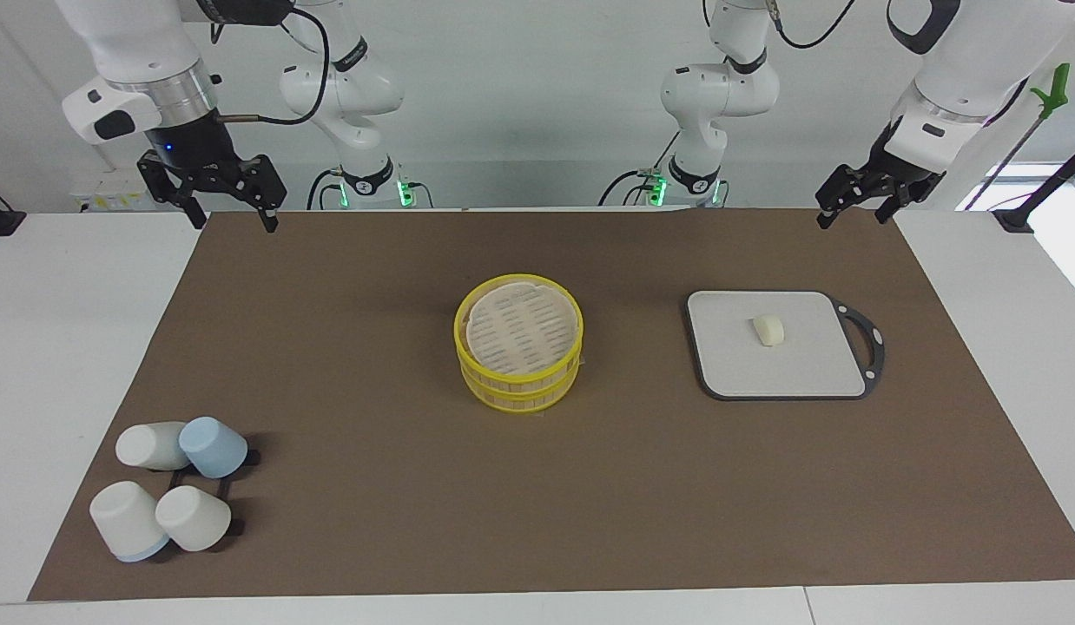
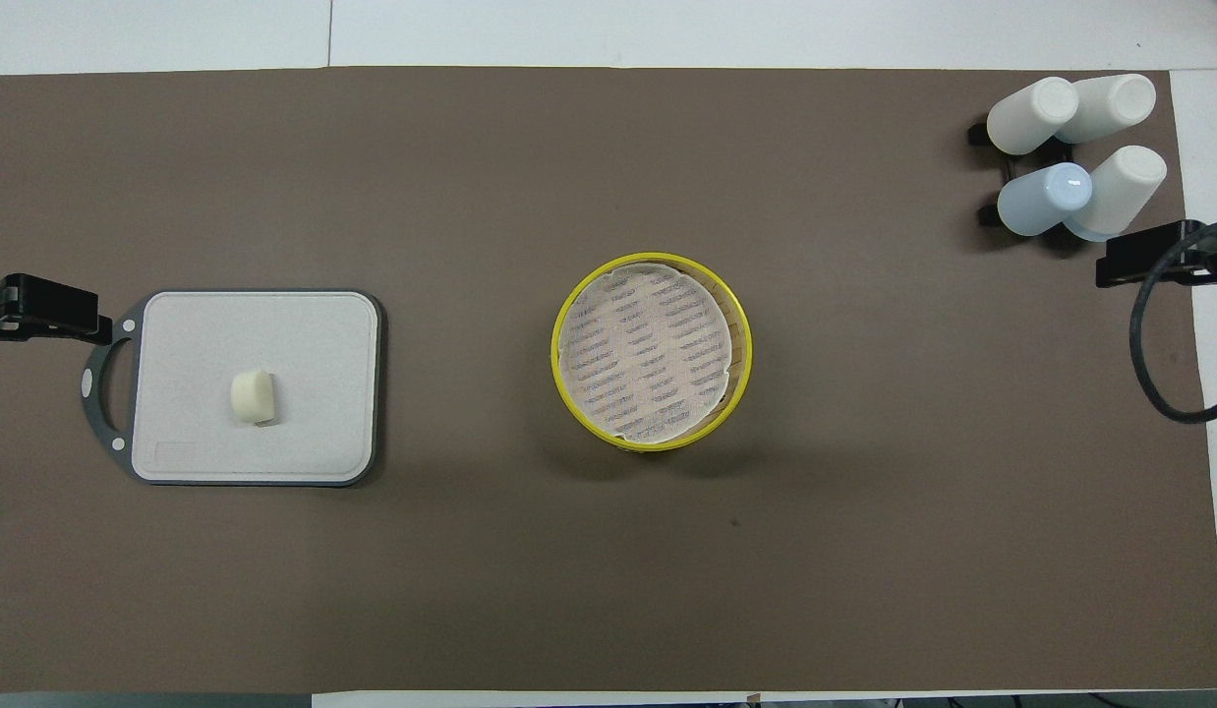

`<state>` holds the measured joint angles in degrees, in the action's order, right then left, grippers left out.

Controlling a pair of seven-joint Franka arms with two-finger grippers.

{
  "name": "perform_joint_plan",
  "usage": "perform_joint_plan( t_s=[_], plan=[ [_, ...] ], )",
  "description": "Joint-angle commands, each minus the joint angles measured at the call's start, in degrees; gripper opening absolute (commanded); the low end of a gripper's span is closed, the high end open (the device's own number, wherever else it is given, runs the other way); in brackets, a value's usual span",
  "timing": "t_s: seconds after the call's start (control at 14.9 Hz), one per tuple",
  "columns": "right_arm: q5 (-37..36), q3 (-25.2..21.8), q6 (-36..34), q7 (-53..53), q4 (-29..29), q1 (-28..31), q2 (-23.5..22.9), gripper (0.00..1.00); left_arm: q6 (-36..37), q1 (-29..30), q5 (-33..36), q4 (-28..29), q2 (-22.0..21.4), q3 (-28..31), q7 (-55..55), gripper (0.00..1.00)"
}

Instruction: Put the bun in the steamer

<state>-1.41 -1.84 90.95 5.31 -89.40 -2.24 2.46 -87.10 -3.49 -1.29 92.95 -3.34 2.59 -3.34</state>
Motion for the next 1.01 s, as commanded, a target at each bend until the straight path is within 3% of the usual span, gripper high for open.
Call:
perform_joint_plan(
  t_s=[0.0,0.2,0.34,0.54,0.6,0.74,0.8,0.94],
  plan=[
    [0.70,0.43,0.28,-1.62,-0.34,1.01,0.18,1.00,0.88,-0.47,1.12,-0.93,0.18,0.22,0.52,1.00],
    [1.14,1.31,0.89,-1.01,-0.43,1.01,-0.08,1.00,0.71,-0.38,1.12,-0.76,0.18,0.22,0.52,1.00],
    [4.81,3.06,2.82,1.87,0.01,0.67,-2.62,1.00,0.71,-0.38,1.12,-0.58,0.00,0.22,0.44,1.00],
    [2.48,14.72,3.88,19.85,5.09,-0.04,-8.68,1.00,0.62,-0.20,1.12,-0.49,-0.09,0.31,0.61,1.00],
    [-1.28,17.54,4.23,24.79,6.85,-2.56,-11.66,1.00,0.53,-0.11,1.12,-0.23,-0.17,0.40,0.70,1.00],
    [-7.18,17.40,4.67,31.30,15.35,-12.56,-20.08,1.00,-2.87,-0.03,1.12,3.70,-1.83,0.40,1.49,1.00],
    [-8.08,17.31,5.28,36.82,18.96,-16.52,-24.30,1.00,-5.85,-0.03,1.12,7.64,-3.24,0.49,2.01,1.00],
    [-10.01,17.31,9.66,44.58,20.84,-21.64,-28.89,1.00,-12.87,0.85,1.12,17.21,-6.23,0.49,2.80,1.00]
  ],
)
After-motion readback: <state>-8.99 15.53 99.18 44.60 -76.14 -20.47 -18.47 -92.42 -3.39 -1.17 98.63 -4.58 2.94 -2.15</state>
